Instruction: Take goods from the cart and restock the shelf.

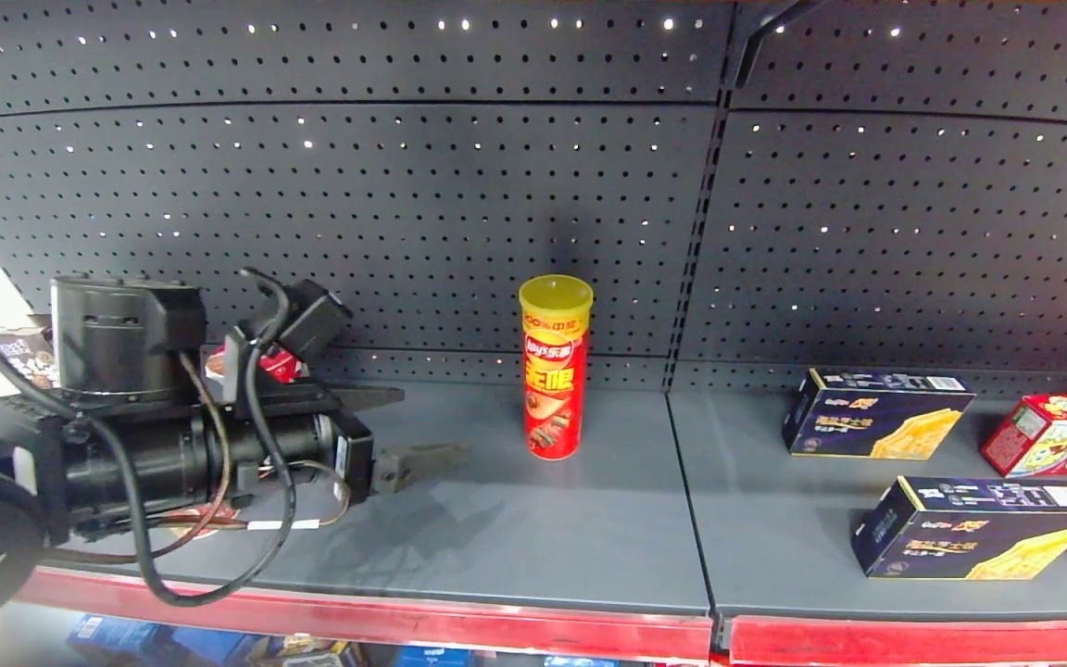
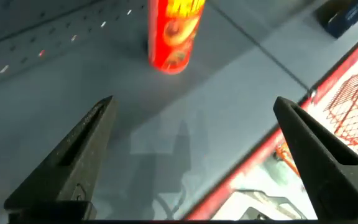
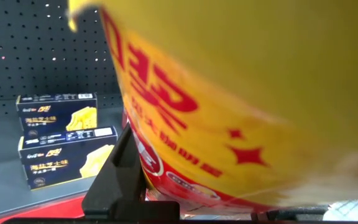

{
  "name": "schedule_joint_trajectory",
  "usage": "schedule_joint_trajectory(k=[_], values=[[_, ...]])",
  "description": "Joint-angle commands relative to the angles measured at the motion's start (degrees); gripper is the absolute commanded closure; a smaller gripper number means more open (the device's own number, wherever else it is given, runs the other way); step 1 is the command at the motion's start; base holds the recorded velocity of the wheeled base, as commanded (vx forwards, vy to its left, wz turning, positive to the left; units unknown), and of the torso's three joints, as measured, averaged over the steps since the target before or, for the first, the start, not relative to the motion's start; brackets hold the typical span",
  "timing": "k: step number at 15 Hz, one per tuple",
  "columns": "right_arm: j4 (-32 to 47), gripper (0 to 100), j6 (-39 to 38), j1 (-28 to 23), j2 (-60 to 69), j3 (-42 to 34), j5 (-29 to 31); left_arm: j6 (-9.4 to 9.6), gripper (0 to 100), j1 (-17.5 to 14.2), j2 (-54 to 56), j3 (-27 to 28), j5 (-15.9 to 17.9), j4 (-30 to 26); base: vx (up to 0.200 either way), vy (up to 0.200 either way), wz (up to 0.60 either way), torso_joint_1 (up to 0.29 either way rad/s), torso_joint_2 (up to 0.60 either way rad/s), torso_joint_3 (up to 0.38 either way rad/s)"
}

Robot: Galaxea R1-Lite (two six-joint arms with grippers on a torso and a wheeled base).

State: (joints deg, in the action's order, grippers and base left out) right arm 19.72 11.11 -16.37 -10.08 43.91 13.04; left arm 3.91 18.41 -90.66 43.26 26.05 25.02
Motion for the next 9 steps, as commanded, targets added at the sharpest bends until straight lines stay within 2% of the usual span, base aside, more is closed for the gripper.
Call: schedule_joint_trajectory(k=[1, 4, 9], values=[[0.0, 100, 0.1, 0.0, 0.0, 0.0, 0.2, -0.05, 0, 2.6, -7.2, 4.6, 0.3, 0.5, 0.000, 0.000, 0.00, 0.000, 0.00, 0.000], [0.1, 100, 0.1, 0.0, -0.1, -0.3, 1.0, -0.13, 0, 4.5, -13.0, 10.1, 0.3, 2.3, 0.000, 0.000, 0.00, 0.000, 0.00, 0.000], [0.8, 100, 0.3, -0.3, 0.1, -0.5, 1.1, -0.31, 0, 4.6, -20.2, 16.8, 0.3, 2.8, 0.000, 0.000, 0.00, 0.000, 0.00, 0.000]])
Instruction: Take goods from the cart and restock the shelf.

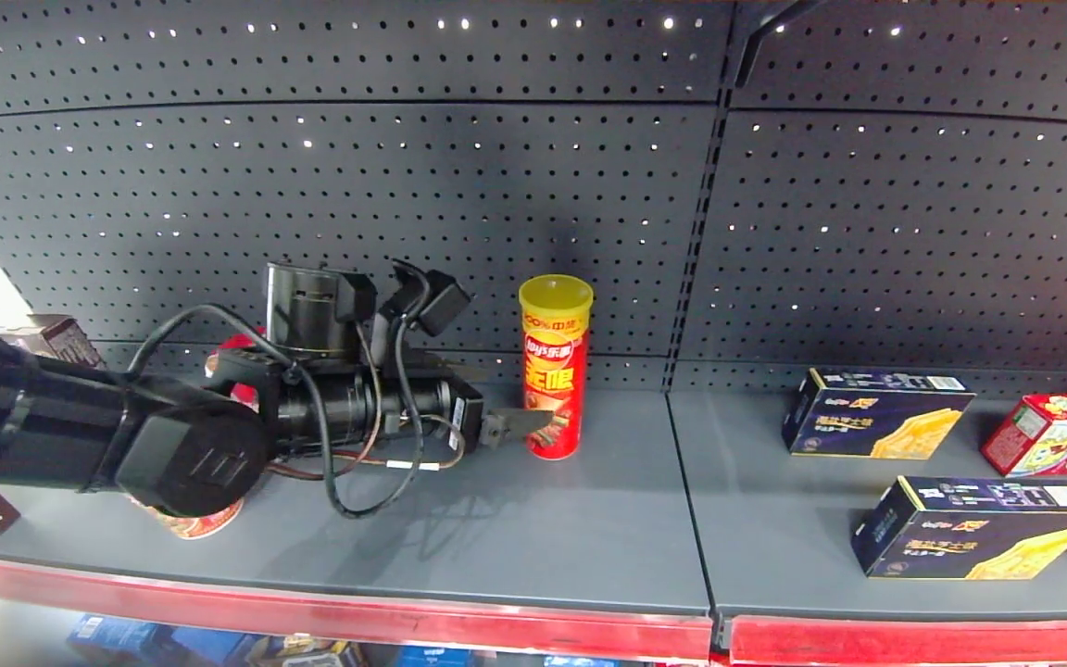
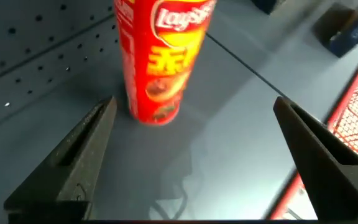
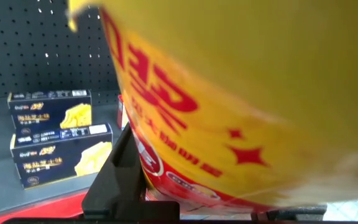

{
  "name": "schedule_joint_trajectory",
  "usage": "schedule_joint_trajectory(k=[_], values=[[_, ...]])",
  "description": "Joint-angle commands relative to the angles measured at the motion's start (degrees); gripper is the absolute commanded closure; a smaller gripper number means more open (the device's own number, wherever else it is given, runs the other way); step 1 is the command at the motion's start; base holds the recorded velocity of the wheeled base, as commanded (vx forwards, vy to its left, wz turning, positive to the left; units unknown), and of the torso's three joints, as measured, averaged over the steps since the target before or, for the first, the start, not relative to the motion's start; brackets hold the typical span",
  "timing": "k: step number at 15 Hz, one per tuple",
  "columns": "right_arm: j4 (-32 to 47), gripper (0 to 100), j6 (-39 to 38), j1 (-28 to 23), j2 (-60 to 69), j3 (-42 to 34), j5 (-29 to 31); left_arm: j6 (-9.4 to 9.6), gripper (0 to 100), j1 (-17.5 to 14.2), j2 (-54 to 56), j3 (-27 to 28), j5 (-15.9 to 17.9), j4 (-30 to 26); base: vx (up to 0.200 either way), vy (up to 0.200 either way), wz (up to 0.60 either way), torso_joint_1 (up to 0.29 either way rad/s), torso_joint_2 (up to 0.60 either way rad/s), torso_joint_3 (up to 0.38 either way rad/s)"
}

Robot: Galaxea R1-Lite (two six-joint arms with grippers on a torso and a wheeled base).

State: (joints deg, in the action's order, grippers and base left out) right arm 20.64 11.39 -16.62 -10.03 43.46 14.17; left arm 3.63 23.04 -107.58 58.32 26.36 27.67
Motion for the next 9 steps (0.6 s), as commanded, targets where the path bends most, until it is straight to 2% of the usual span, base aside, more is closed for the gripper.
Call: schedule_joint_trajectory(k=[1, 2, 3, 6, 9], values=[[0.3, 100, 0.0, -0.1, 0.2, 0.0, 0.0, -0.56, 0, 0.0, -4.2, 2.6, 0.0, 1.1, 0.000, 0.000, 0.00, 0.000, 0.00, 0.000], [0.5, 100, 0.1, -0.2, 0.6, 0.0, 0.5, -3.72, 0, 0.1, -6.4, 4.5, 0.0, 4.1, 0.000, 0.000, 0.00, 0.000, 0.00, 0.000], [0.9, 100, 0.6, -0.1, 1.0, 0.0, 0.8, -5.57, 0, 0.2, -7.9, 6.2, 0.0, 5.4, 0.000, 0.000, 0.00, 0.000, 0.00, 0.000], [2.1, 100, 0.9, -0.2, 1.8, -0.1, 0.9, -5.92, 0, 0.1, -11.6, 9.9, 0.2, 6.8, 0.000, 0.000, 0.00, 0.000, 0.00, 0.000], [4.1, 100, 2.1, -0.2, 2.6, -0.1, 0.9, -5.92, 0, 0.8, -16.8, 16.0, 0.3, 7.3, 0.000, 0.000, 0.00, 0.000, 0.00, 0.000]])
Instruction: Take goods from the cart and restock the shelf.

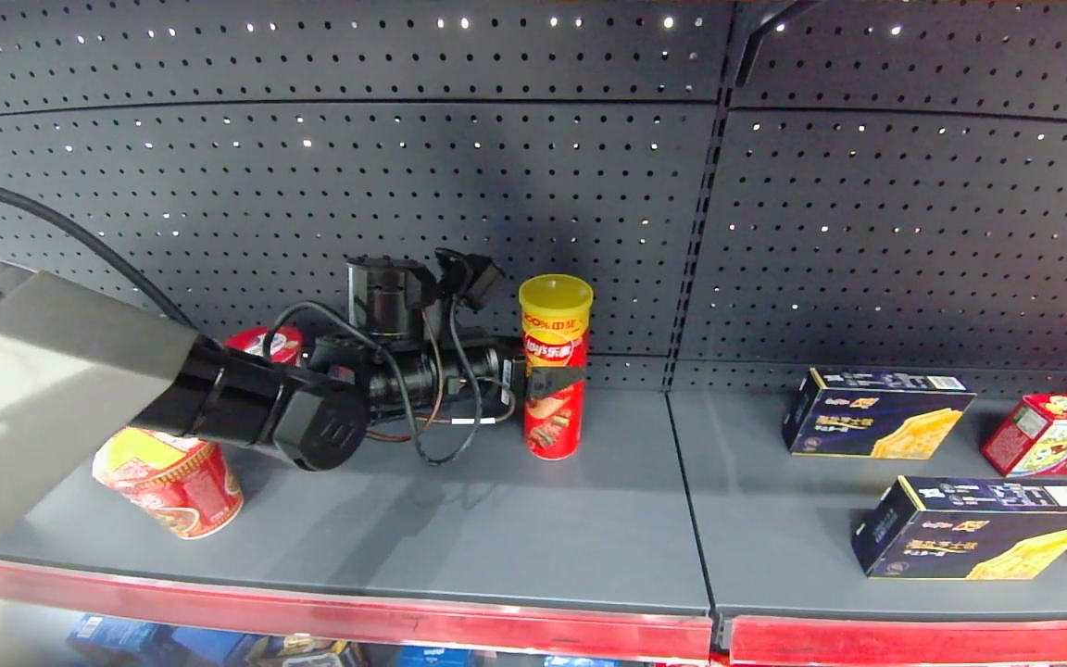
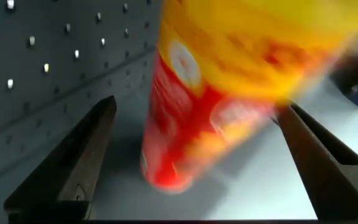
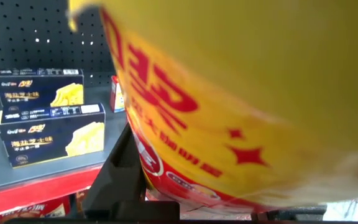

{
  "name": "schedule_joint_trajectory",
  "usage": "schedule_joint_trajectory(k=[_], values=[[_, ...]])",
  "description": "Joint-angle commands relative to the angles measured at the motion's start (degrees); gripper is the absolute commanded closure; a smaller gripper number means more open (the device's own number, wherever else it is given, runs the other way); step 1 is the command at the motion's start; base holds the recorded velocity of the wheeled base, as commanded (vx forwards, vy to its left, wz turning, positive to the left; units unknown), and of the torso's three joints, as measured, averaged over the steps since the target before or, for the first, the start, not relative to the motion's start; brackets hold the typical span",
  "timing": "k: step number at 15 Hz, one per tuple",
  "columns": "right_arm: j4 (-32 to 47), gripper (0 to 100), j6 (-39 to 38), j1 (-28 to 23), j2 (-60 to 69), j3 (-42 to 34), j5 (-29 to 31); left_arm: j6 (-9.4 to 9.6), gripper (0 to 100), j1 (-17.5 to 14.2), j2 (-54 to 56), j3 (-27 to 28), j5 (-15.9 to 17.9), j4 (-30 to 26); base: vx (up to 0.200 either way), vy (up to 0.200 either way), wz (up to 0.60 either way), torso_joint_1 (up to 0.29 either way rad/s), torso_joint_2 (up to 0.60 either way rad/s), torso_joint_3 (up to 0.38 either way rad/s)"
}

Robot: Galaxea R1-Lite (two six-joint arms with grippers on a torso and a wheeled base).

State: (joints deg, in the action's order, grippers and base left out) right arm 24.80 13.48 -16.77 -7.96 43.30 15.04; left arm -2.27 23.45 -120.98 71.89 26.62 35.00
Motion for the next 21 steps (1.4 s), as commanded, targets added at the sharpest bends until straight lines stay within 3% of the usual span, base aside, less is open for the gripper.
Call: schedule_joint_trajectory(k=[1, 4, 5, 7, 12, 17, 21], values=[[0.0, 100, 0.1, 0.0, 0.6, 0.0, 0.0, -0.11, 0, 0.5, -5.1, 4.6, 0.0, 0.0, 0.000, 0.000, 0.00, 0.000, 0.00, 0.000], [3.0, 100, 0.6, 0.0, 2.4, 0.8, 0.0, -0.63, 0, 1.6, -11.5, 13.0, 0.9, -0.1, 0.000, 0.000, 0.00, 0.000, 0.00, 0.000], [3.8, 100, 1.2, 0.1, 2.5, 1.5, 0.0, -1.69, 100, 2.5, -12.4, 14.0, 0.8, 0.2, 0.000, 0.000, 0.00, 0.000, 0.00, 0.000], [4.2, 100, 1.4, 0.1, 2.6, 2.1, 0.0, -3.80, 100, 3.6, -13.4, 16.4, 0.2, 0.2, 0.000, 0.000, 0.00, 0.000, 0.00, 0.000], [4.3, 100, 1.4, 0.1, 3.3, 1.7, -0.1, -3.71, 100, 3.5, -12.3, 14.2, -0.8, 0.3, 0.000, 0.000, 0.00, 0.000, 0.00, 0.000], [4.5, 100, 1.4, 0.6, 3.4, 2.1, -0.2, -3.53, 100, 4.1, -5.4, 5.4, -1.2, 0.4, 0.000, 0.000, 0.00, 0.000, 0.00, 0.000], [4.4, 100, 0.9, 0.6, 3.6, 2.2, -0.4, -3.45, 100, 5.8, 2.7, -6.0, -3.1, 0.5, 0.000, 0.000, 0.00, 0.000, 0.00, 0.000]])
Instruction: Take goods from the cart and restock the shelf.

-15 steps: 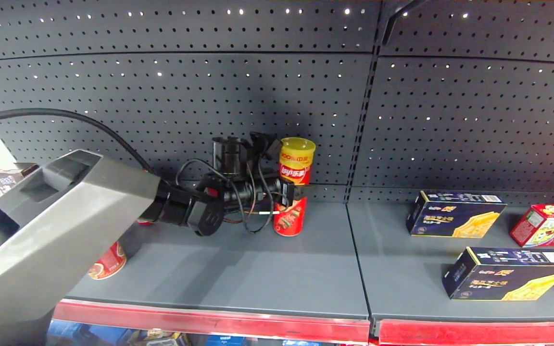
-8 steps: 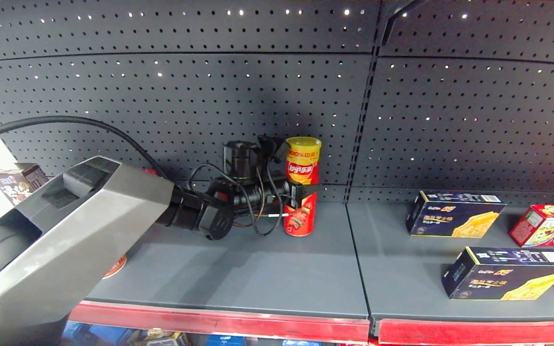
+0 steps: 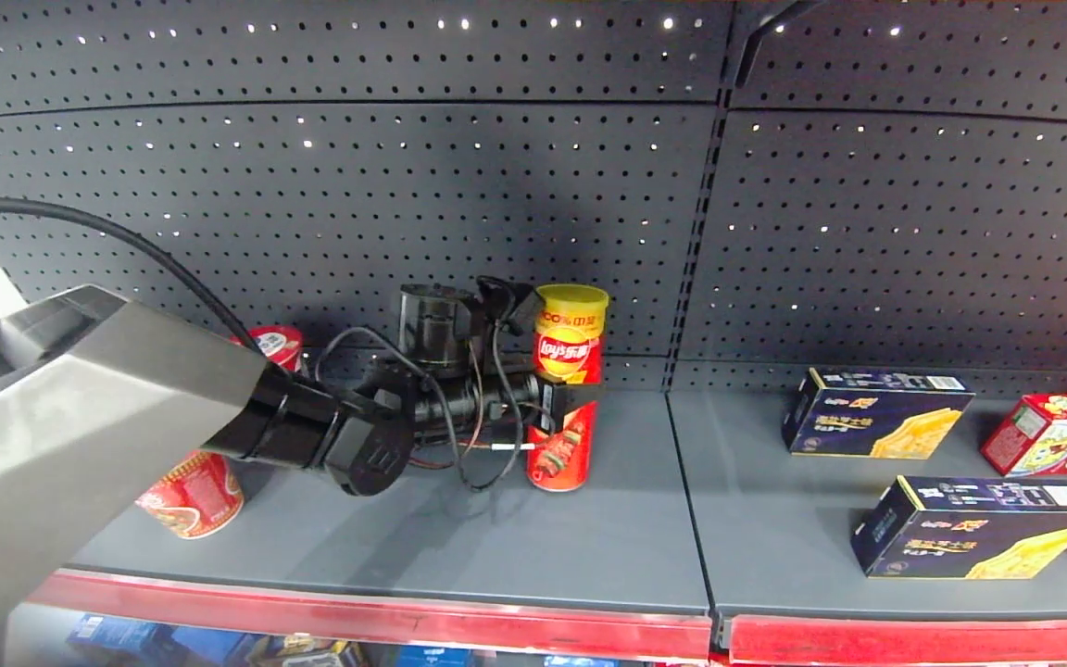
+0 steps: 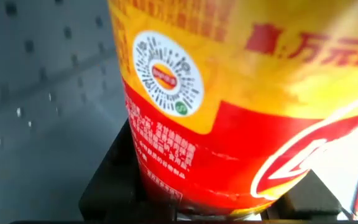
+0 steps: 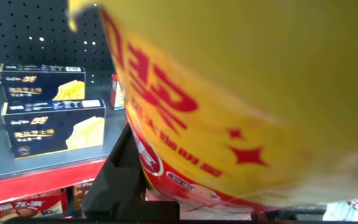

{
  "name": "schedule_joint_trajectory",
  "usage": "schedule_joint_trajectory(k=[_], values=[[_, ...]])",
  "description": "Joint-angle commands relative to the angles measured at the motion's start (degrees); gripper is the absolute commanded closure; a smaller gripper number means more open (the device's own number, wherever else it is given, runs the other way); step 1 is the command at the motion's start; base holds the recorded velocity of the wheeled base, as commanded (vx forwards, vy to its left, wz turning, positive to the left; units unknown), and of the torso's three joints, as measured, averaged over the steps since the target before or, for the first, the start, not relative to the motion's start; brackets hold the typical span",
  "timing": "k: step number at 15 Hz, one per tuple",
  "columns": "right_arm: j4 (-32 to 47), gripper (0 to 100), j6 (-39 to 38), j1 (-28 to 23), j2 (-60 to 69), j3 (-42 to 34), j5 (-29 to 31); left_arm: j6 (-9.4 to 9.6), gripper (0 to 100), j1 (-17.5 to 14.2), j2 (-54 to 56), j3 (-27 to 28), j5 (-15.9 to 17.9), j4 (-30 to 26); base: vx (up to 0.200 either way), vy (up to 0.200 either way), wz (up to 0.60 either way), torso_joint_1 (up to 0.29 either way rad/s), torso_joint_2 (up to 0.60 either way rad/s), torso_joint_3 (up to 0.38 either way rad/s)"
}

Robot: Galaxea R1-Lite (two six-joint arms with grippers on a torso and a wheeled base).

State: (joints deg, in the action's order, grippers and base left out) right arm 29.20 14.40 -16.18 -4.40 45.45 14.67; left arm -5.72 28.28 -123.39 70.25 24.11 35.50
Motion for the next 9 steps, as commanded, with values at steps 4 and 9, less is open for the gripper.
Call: schedule_joint_trajectory(k=[4, 9], values=[[-0.6, 100, -0.9, 0.0, 0.0, 0.1, -0.1, 0.00, 100, 3.2, 12.7, -15.3, -3.3, 0.0, 0.000, 0.000, 0.00, 0.000, 0.00, 0.000], [-0.5, 100, -2.6, 0.0, 0.0, 1.0, -0.3, 0.44, 100, 4.7, 16.3, -20.6, -5.8, -0.1, 0.000, 0.000, 0.00, 0.000, 0.00, 0.000]])
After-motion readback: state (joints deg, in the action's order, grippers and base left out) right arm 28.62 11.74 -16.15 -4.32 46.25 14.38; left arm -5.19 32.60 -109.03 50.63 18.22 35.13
